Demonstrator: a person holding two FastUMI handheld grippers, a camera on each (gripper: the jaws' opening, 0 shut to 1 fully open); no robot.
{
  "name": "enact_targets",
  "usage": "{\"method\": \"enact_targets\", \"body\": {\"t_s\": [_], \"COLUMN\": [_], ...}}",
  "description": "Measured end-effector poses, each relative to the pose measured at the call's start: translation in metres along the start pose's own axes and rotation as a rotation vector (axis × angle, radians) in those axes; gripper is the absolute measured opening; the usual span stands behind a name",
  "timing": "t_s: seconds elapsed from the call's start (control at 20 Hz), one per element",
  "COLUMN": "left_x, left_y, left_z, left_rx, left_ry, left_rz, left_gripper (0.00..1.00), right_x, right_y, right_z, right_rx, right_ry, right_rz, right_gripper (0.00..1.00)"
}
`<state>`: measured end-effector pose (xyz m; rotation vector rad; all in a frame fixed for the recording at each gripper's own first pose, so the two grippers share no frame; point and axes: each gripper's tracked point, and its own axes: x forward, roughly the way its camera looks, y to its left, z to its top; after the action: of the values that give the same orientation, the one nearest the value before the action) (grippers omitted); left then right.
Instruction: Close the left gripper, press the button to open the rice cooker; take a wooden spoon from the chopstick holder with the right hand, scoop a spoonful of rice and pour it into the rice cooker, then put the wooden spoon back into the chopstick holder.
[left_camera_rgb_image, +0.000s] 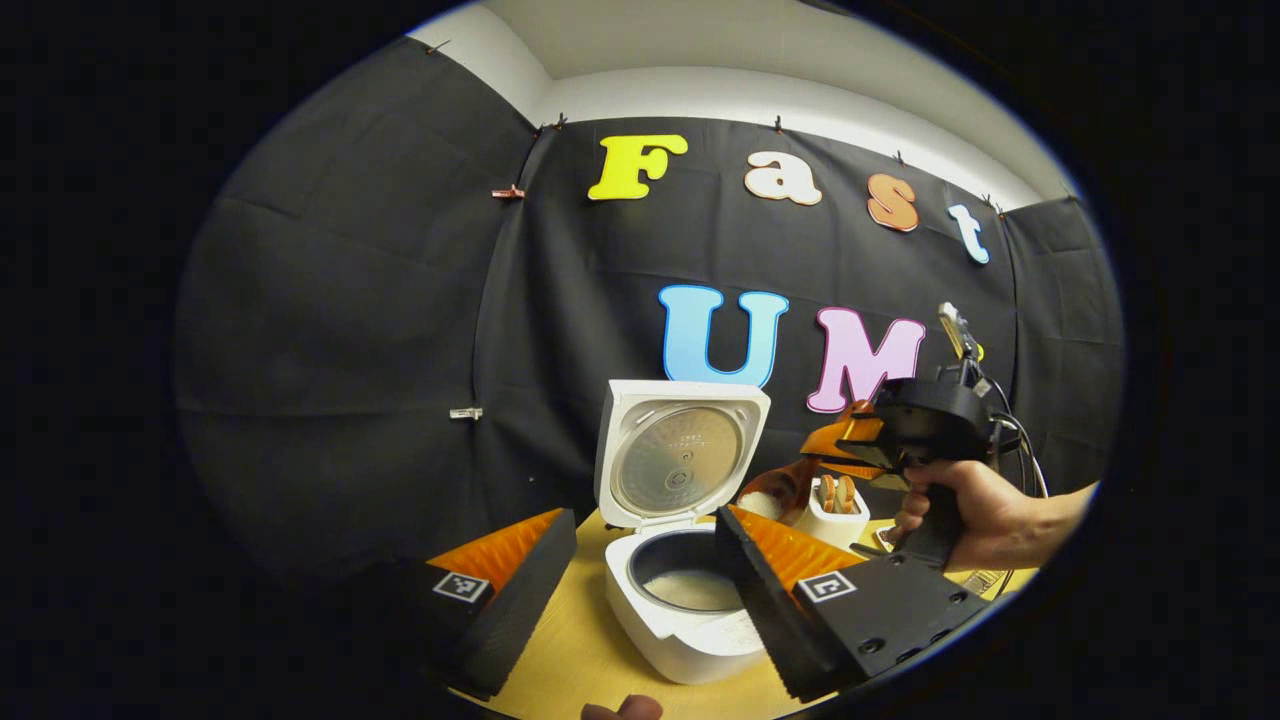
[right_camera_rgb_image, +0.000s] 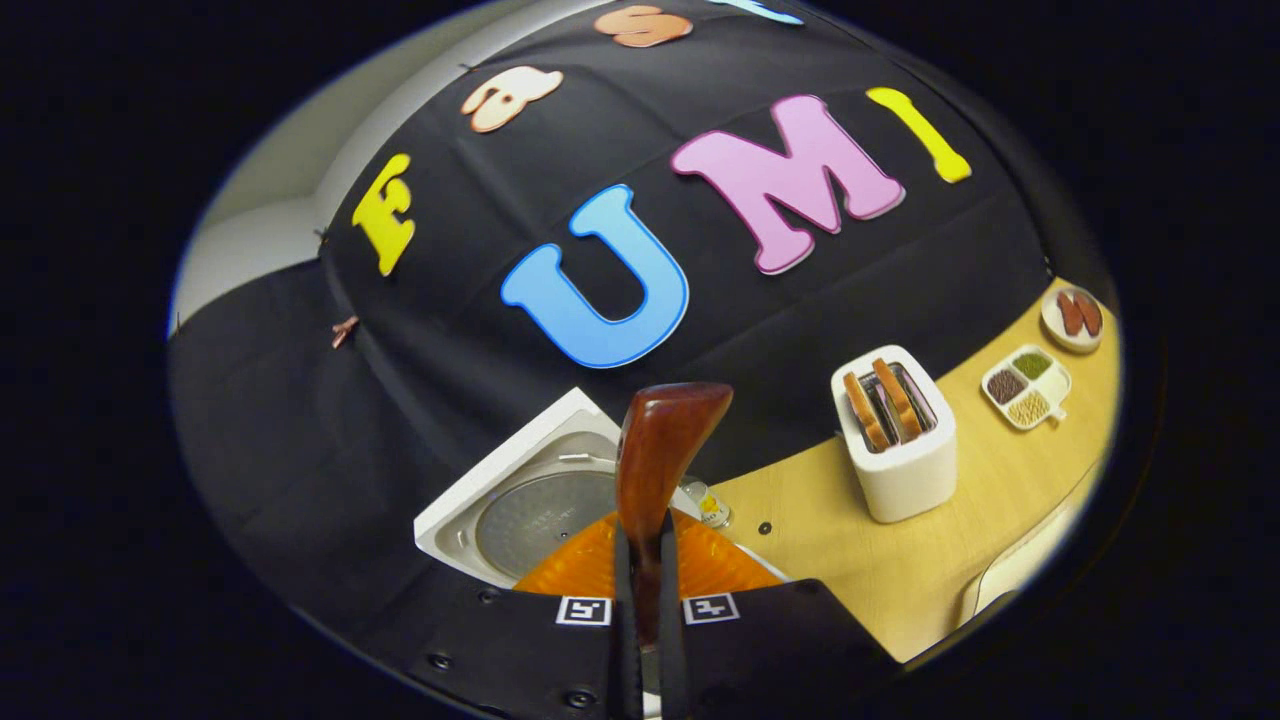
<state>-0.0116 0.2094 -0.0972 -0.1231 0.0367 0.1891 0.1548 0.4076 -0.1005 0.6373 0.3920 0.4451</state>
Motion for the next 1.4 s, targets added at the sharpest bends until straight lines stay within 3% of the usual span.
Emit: {"method": "enact_targets", "body": {"t_s": [0.3,0.5,0.85,1.4], "left_x": [0.004,0.006,0.003,0.0], "left_y": [0.016,0.021,0.026,0.023], "left_z": [-0.004,-0.005,-0.01,-0.014], "left_rx": [-0.017,-0.024,-0.02,-0.032], "left_ry": [0.005,0.011,0.014,0.023], "left_rz": [0.025,0.032,0.035,0.023], "left_gripper": [0.95,0.95,0.95,0.95], "right_x": [0.018,0.019,0.001,-0.031], "right_y": [0.011,0.03,0.064,0.093], "right_z": [-0.026,-0.037,-0.047,-0.084], "right_rx": [-0.197,-0.384,-0.722,-1.135], "right_ry": [0.028,0.033,-0.009,-0.065], "right_rz": [0.048,0.12,0.263,0.416], "right_gripper": [0.11,0.11,0.11,0.11]}}
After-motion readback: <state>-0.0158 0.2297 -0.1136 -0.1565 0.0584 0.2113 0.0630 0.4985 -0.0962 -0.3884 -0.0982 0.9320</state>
